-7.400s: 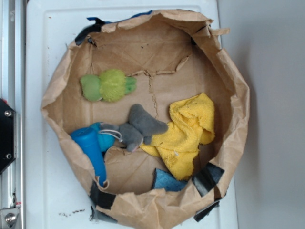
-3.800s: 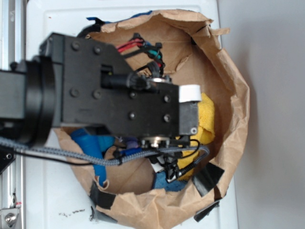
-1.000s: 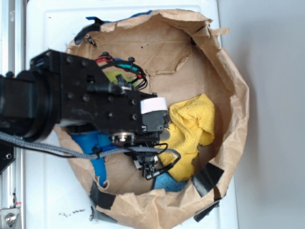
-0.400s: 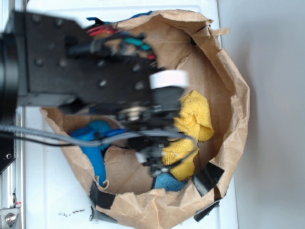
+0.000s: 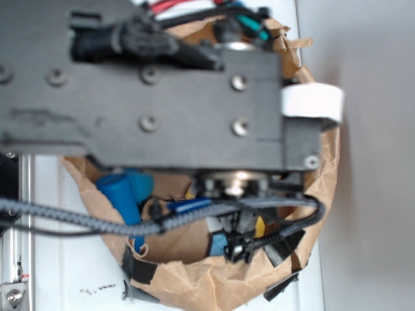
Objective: Grab the gray animal.
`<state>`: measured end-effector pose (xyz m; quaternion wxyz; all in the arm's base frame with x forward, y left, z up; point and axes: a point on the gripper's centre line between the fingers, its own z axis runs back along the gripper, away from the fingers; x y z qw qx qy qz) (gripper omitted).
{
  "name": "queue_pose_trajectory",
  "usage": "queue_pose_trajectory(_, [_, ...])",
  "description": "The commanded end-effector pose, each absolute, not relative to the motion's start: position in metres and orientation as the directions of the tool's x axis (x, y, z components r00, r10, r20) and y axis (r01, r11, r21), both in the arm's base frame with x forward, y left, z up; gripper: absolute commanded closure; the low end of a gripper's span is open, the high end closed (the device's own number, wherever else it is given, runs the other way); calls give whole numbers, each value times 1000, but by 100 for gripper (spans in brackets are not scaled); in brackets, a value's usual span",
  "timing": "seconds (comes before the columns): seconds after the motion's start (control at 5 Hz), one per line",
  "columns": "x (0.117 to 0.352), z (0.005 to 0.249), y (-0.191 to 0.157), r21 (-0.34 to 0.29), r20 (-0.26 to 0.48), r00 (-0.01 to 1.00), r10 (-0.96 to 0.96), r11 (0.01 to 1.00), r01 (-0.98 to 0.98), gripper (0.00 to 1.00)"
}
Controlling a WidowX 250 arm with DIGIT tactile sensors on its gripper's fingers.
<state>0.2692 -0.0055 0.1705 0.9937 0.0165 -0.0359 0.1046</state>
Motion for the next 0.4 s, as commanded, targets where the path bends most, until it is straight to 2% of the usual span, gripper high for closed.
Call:
queue_pose_trajectory(0.0, [261,189,-5,16,130,979,154,987,-158,100])
queue_pose_trajectory(0.2, [257,186,-10,57,139,986,94,993,-103,65])
